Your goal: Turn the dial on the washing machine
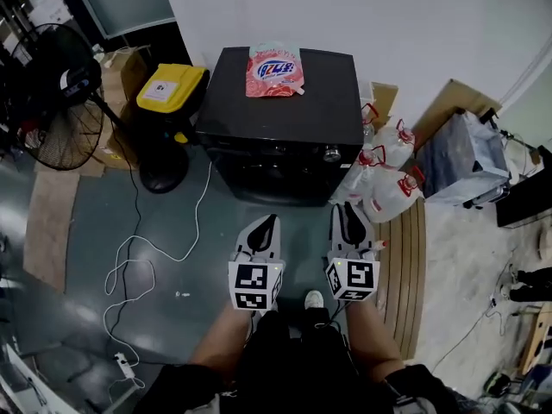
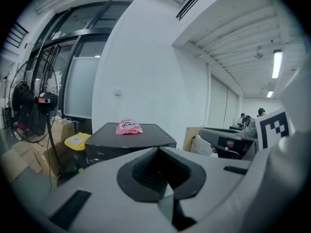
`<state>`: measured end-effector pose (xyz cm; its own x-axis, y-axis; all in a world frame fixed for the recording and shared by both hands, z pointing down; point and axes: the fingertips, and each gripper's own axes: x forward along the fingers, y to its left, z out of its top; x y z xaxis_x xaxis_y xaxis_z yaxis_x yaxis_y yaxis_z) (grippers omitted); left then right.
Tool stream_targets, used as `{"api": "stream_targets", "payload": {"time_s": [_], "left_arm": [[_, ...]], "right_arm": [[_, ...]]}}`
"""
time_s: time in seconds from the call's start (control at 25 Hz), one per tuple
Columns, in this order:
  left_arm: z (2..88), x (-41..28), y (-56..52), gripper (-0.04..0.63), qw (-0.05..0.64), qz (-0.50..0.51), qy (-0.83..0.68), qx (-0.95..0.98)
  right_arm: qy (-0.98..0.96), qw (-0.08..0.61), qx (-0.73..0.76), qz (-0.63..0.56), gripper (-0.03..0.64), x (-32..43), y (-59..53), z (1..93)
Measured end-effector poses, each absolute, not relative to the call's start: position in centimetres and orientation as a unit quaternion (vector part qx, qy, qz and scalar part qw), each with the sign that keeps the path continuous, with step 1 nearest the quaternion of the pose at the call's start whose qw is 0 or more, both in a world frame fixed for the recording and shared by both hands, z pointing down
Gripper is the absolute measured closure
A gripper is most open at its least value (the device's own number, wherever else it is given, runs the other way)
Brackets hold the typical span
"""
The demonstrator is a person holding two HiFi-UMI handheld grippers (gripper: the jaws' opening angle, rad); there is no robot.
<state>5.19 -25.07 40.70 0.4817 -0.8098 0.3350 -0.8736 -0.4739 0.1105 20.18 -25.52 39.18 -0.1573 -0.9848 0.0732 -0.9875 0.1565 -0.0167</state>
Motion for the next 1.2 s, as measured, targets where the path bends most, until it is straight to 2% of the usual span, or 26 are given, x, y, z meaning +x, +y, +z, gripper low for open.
{"api": "stream_targets", "payload": {"time_s": [0.16, 0.4, 0.48, 0.76, 0.96, 1.2], "left_arm": [[43.9, 6.1, -25.9, 0.583, 0.146, 0.126, -0.511, 0.838], [48.7, 6.5, -27.6, 0.583, 0.145, 0.122, -0.529, 0.827], [50.3, 6.5, -28.1, 0.583, 0.142, 0.117, -0.533, 0.826], [57.6, 6.8, -28.8, 0.583, 0.137, 0.113, -0.542, 0.821], [59.7, 7.3, -28.6, 0.583, 0.128, 0.116, -0.539, 0.824], [60.8, 6.6, -27.4, 0.583, 0.135, 0.121, -0.545, 0.819]], "right_arm": [[-0.771, 0.095, 0.629, -0.024, 0.501, 21.1, -28.2, 43.3], [-0.784, 0.204, 0.577, -0.108, 0.456, 22.3, -32.4, 49.9], [-0.781, 0.24, 0.558, -0.147, 0.455, 22.7, -34.0, 52.0], [-0.74, 0.363, 0.479, -0.301, 0.389, 23.4, -39.4, 58.1], [-0.662, 0.463, 0.408, -0.425, 0.357, 25.0, -43.8, 62.6], [-0.577, 0.526, 0.321, -0.536, 0.318, 24.3, -45.6, 65.2]]}}
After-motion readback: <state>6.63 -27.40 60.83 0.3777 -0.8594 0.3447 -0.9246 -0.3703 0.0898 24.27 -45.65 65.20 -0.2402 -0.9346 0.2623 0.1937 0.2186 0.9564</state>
